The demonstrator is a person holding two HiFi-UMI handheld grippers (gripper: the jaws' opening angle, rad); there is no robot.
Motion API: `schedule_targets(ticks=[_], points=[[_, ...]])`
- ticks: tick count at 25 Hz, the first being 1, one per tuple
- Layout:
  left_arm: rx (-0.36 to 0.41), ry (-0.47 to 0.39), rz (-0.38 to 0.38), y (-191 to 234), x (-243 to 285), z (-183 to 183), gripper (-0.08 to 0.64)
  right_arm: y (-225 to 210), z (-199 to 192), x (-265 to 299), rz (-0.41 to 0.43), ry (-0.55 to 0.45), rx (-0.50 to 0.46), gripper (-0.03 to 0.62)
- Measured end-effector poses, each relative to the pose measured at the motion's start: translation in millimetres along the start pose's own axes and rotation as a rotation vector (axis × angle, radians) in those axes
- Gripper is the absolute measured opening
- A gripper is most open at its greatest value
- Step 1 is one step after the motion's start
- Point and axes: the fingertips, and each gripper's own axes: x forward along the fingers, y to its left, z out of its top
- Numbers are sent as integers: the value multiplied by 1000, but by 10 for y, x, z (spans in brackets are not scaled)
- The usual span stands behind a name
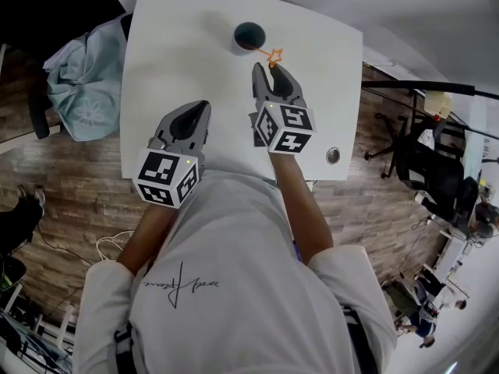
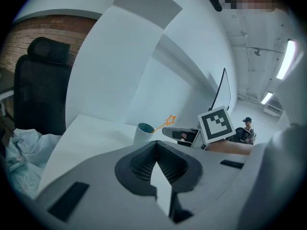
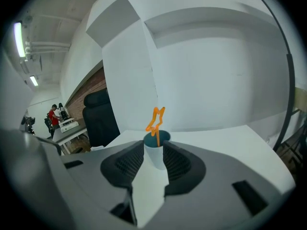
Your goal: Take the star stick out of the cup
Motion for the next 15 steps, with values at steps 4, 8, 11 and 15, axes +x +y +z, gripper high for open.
schedule_targets(ticks=[4,8,11,15], points=[[-8,15,-6,43,-6,-27,4,-3,-10,58,-9,-5,17,130],[-14,19,-4,87,2,-22,4,-9,-18,141,-12,-5,26,130],[-19,22,2,145,-8,-17,3,-10,-14,200,-21,-9,33,130],[-28,30,10,205,-9,-43,5,-50,-28,245,-41,-9,47,130]])
